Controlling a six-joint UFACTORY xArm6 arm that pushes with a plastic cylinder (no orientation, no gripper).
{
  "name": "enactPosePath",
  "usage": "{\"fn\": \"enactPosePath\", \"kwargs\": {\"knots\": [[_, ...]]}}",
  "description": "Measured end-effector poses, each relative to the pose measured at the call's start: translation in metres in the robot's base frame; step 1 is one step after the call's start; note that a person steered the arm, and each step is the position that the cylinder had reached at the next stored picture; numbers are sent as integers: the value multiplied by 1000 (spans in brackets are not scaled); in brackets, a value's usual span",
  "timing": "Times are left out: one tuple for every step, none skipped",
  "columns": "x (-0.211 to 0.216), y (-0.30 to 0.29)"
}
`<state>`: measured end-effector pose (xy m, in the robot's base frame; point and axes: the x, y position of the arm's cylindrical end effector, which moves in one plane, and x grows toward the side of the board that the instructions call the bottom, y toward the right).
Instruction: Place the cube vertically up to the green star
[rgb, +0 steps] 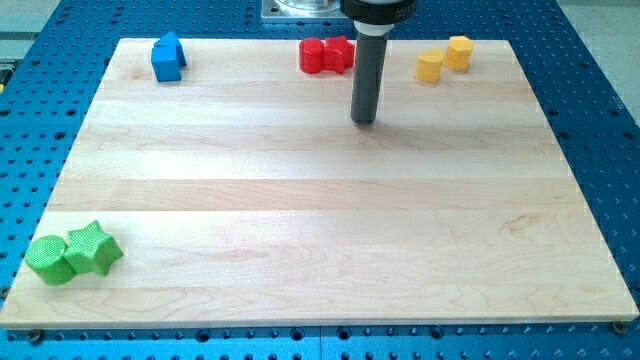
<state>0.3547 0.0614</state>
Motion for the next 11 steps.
{"fn": "enactPosePath", "kwargs": {"knots": [[0,0],[0,1],[0,1],[9,-13],[22,-105],[15,-258],[-20,-347],[-112,-354],[-163,-335],[-137,-289],[-82,-242]]}}
